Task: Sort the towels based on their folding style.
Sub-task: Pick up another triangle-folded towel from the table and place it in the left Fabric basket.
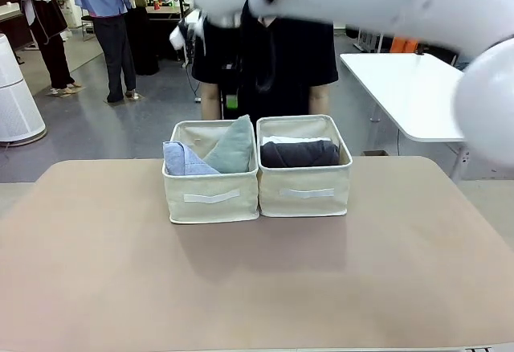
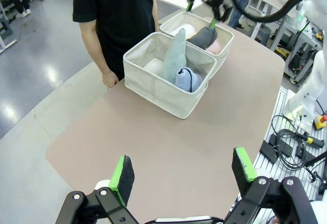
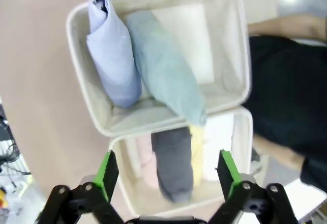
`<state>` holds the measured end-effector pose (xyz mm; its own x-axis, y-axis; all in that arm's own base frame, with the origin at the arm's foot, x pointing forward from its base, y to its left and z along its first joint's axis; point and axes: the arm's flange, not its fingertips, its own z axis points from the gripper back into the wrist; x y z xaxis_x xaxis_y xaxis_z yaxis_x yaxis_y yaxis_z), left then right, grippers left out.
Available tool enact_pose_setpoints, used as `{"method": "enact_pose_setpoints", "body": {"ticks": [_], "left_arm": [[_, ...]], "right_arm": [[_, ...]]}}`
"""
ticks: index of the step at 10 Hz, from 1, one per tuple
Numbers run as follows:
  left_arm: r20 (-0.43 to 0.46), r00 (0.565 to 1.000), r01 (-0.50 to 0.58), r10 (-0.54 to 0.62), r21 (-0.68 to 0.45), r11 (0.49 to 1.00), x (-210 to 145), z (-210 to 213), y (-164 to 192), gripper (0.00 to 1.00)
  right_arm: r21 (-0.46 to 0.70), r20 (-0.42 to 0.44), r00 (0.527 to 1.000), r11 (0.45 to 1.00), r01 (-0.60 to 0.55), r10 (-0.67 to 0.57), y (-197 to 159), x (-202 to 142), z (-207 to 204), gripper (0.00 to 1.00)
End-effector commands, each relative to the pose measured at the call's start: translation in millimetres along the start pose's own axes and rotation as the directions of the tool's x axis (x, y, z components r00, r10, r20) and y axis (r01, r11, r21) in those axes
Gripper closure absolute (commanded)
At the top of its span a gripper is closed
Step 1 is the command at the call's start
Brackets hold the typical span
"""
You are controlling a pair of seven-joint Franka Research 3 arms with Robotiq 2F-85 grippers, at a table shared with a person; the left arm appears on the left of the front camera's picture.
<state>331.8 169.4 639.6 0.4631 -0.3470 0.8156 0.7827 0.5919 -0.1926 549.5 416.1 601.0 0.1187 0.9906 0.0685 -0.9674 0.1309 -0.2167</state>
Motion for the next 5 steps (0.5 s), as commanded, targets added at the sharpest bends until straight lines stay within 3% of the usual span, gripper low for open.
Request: {"method": "enact_pose_setpoints", "body": {"ticks": [1, 3, 5], "left_arm": [[0.013, 1.0, 0.028, -0.028, -0.009, 1.0, -2.1, 1.1, 0.6, 0.0], [0.013, 1.0, 0.028, -0.028, -0.009, 1.0, -2.1, 1.1, 0.6, 0.0], [0.013, 1.0, 0.028, -0.028, -0.009, 1.0, -2.1, 1.1, 0.6, 0.0]], "right_arm": [[-0.049, 0.088, 0.986, 0.988, 0.144, -0.139, 71.7, -91.7, 16.3, 0.0], [-0.043, 0.216, 0.94, 0.959, 0.28, -0.265, 91.4, -157.5, 24.6, 0.0], [-0.002, 0.349, 0.852, 0.908, 0.418, -0.391, 94.9, -218.0, 19.1, 0.0]]}}
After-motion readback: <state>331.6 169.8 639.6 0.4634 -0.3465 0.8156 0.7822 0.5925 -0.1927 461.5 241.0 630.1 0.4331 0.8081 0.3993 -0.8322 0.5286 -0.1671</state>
